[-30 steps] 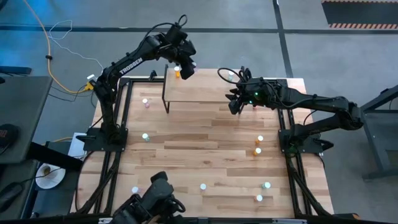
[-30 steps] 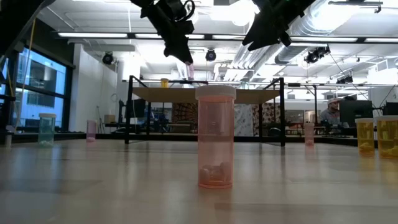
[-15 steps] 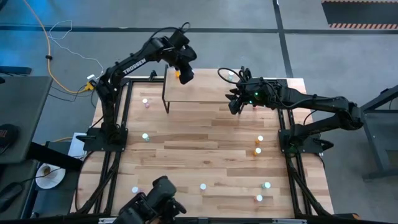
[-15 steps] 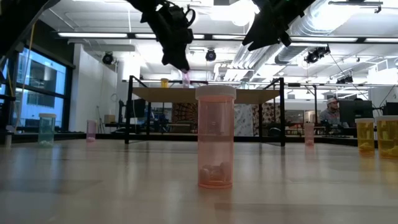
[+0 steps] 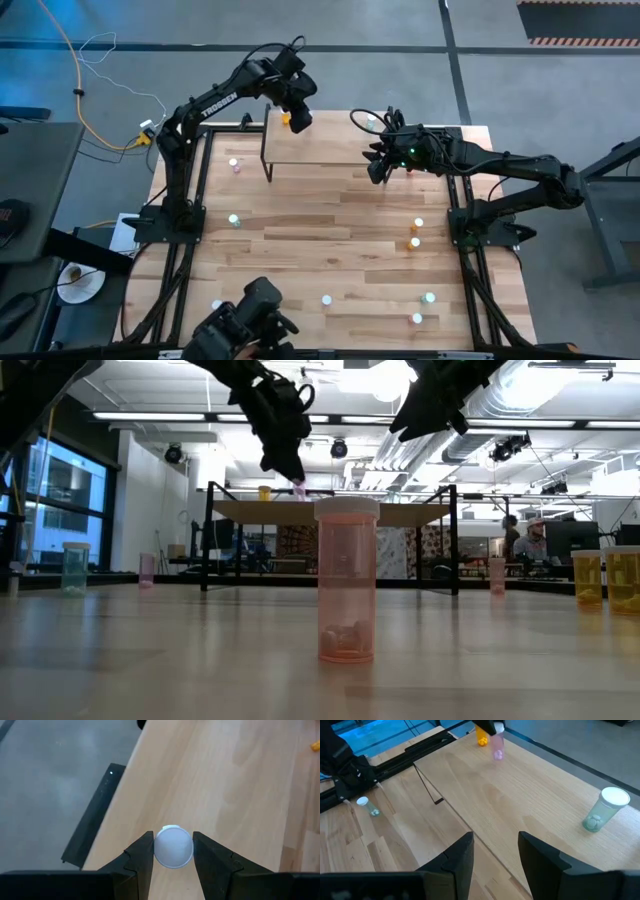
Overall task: Pick and place medicine bottles onto shelf by color
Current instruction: Put the bottom right purple pill bottle on the shelf
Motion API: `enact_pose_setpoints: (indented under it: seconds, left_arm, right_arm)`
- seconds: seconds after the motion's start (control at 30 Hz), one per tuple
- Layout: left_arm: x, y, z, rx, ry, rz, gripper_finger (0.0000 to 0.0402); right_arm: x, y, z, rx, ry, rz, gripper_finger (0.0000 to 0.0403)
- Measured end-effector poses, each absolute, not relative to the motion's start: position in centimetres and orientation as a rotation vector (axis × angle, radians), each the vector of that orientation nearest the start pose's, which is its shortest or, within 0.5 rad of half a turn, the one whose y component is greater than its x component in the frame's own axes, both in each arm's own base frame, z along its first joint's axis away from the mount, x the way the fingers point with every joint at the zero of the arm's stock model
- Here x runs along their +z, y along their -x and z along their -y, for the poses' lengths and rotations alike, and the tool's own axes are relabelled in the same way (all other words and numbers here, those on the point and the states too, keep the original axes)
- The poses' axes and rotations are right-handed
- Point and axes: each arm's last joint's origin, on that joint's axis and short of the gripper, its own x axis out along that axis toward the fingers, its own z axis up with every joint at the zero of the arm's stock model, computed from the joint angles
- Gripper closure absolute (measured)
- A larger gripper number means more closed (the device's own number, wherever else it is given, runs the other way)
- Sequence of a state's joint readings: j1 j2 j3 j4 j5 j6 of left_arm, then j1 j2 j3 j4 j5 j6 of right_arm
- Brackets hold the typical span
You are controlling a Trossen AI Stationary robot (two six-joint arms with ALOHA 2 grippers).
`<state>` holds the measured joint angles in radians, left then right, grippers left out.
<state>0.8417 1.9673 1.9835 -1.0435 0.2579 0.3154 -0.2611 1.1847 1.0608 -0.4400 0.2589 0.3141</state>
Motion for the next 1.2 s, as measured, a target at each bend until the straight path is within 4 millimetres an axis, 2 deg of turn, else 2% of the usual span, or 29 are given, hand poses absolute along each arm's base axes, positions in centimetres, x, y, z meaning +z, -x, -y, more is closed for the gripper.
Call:
enact_pose_setpoints:
  seconds: [0.2, 1.2]
  left_arm:
    - [31.8, -28.7, -31.1, 0.371, 0.269, -0.962, 0.0284]
    - [31.9, -28.8, -31.2, 0.377, 0.251, -0.96, 0.0284]
  right_arm:
    - [32.6, -24.2, 7.2, -0.592, -0.301, -0.486, 0.0256]
    - [32.6, -24.2, 7.2, -0.591, -0.299, -0.486, 0.0256]
